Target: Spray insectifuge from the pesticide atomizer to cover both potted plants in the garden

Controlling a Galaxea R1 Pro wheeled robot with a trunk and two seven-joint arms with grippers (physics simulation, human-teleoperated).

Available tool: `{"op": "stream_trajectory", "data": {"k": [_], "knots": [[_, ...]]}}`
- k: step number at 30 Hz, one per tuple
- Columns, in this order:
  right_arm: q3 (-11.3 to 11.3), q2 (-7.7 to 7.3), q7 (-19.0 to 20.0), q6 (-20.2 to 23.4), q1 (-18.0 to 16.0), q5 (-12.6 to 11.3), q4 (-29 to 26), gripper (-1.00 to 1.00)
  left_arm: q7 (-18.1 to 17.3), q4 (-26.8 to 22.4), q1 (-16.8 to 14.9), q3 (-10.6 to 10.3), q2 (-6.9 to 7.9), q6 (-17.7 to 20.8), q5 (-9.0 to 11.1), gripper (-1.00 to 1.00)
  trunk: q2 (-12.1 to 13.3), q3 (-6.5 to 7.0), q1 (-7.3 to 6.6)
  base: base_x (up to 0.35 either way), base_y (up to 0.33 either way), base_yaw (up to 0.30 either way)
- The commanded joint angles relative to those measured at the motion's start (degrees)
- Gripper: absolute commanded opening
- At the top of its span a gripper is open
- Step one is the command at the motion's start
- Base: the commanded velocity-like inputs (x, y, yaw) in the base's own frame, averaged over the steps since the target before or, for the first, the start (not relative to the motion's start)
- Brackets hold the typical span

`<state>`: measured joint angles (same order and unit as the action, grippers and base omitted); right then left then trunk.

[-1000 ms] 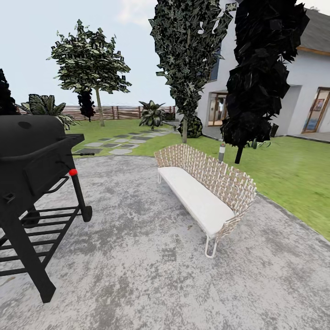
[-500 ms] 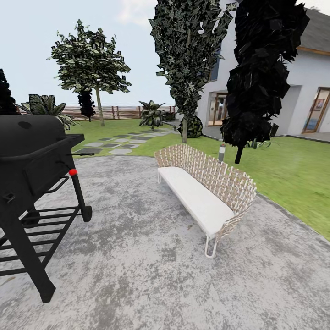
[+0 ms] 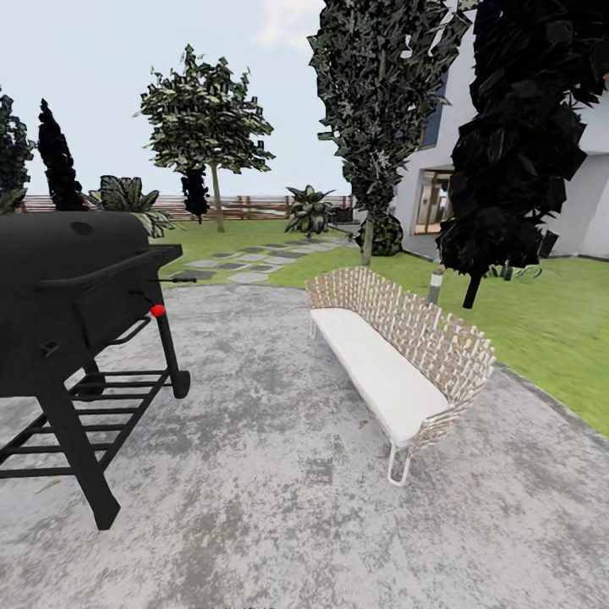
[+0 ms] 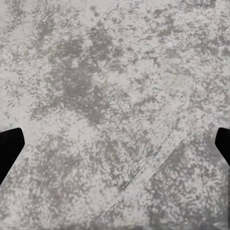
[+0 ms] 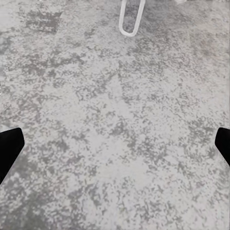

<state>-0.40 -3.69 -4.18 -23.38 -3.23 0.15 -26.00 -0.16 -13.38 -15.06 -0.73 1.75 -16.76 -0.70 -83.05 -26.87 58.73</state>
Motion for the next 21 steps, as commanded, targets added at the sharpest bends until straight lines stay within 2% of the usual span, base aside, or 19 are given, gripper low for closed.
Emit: {"op": "stream_trajectory", "data": {"k": [1,10,21], "knots": [[0.06,0.0,-0.13,-0.16,-0.02,0.02,0.01,1.0,0.0,0.05,-0.05,-0.06,0.01,-0.2,-0.06,1.0,-0.03,-0.06,0.0,0.0,-0.272,0.257],[0.48,0.0,0.04,-0.09,-0.02,0.17,0.07,1.0,0.0,0.02,0.11,0.01,0.01,-0.2,0.21,1.0,-0.03,-0.06,0.0,-0.021,-0.267,0.054],[0.4,0.0,-0.02,-0.09,-0.02,0.06,-0.02,1.0,0.02,0.02,0.12,0.12,0.01,-0.2,0.4,1.0,-0.03,-0.06,0.0,-0.228,-0.185,0.001]]}}
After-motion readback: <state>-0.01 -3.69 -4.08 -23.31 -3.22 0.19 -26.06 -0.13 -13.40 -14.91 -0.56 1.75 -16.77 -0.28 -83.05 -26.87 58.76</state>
